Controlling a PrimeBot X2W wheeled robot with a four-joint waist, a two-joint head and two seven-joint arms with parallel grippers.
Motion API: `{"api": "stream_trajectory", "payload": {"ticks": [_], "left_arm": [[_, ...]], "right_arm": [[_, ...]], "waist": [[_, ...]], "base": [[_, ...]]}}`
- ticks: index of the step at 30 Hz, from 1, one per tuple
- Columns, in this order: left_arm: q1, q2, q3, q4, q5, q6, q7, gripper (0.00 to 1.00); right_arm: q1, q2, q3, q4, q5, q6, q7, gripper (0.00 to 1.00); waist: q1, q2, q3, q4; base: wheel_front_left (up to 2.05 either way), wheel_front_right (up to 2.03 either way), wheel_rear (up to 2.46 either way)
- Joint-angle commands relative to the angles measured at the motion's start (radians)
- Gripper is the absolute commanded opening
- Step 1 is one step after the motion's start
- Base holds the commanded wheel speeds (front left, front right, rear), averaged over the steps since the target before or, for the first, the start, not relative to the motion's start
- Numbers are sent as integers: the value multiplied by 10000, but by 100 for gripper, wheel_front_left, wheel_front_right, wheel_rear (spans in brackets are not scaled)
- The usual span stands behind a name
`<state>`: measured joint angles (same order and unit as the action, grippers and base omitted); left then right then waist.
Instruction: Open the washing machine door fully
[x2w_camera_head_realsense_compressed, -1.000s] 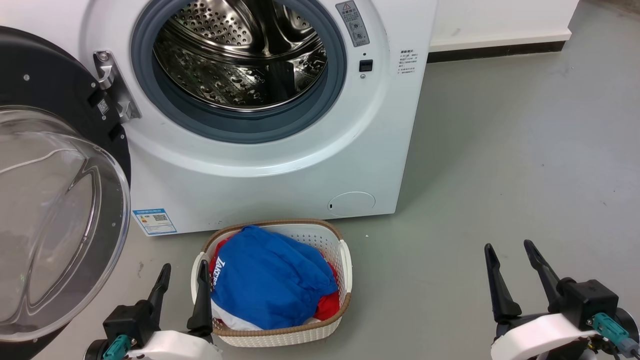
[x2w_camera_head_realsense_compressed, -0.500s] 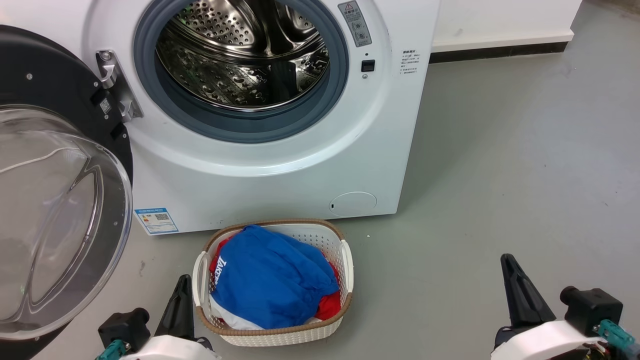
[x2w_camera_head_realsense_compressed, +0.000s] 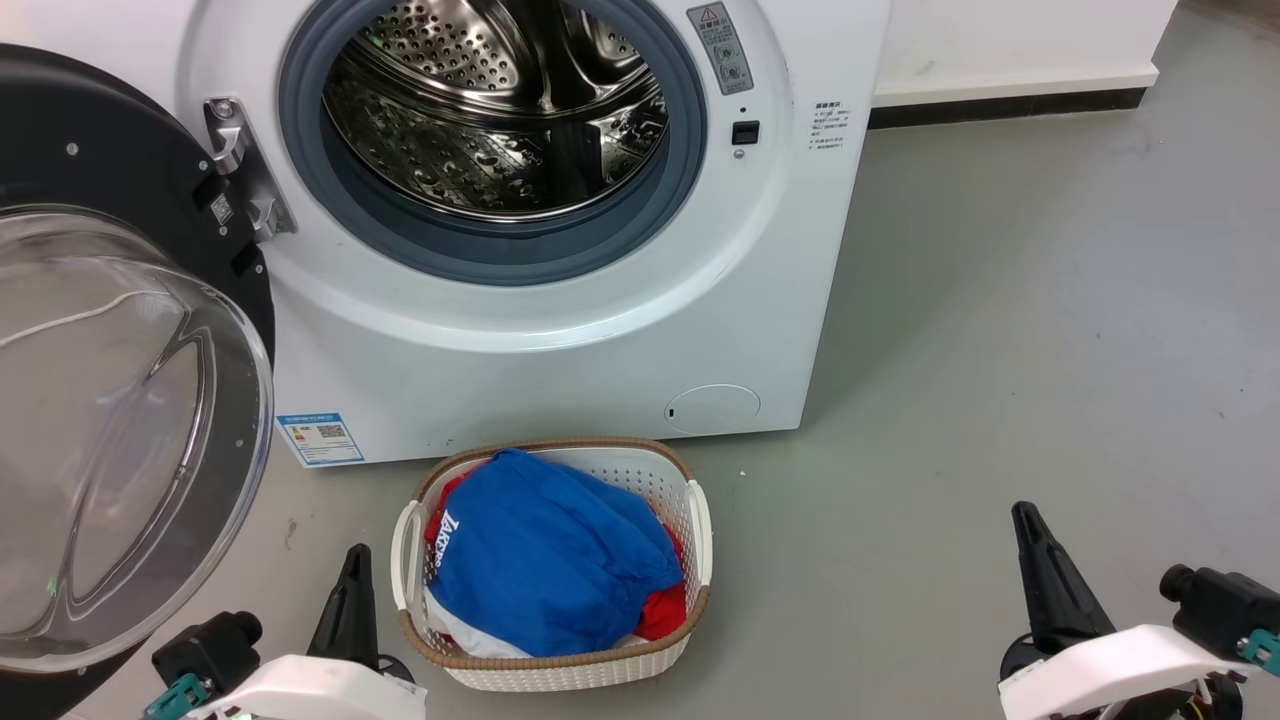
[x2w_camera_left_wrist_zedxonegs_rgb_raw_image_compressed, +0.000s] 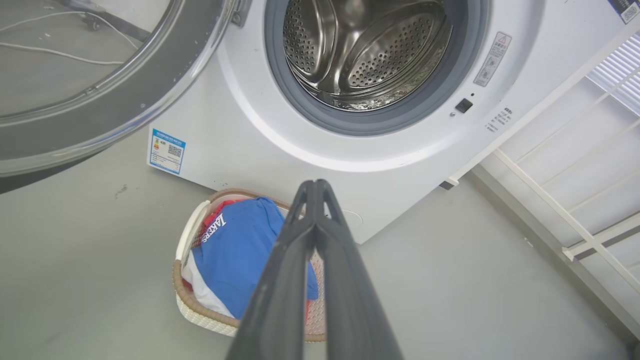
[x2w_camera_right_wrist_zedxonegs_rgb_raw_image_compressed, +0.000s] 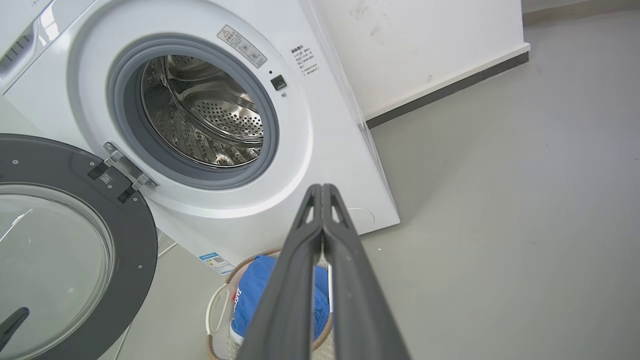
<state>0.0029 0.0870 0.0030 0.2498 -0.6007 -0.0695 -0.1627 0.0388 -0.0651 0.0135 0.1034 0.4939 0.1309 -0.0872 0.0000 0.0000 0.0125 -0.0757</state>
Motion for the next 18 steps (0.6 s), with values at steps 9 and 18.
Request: {"api": "stream_trajectory", "payload": {"ticks": [9, 18], "left_arm": [[-407, -30, 185, -156, -1510, -116, 384, 0], [-510, -79, 306, -148, -2689, -196, 713, 0]], "right_arm": [[-459, -147, -72, 91, 1799, 0, 178, 0], [-593, -183, -136, 265, 3174, 0, 349, 0]], "waist": [[0, 0, -8, 67], [0, 0, -16, 132]], "base": [[0, 0, 0], [0, 0, 0]]}}
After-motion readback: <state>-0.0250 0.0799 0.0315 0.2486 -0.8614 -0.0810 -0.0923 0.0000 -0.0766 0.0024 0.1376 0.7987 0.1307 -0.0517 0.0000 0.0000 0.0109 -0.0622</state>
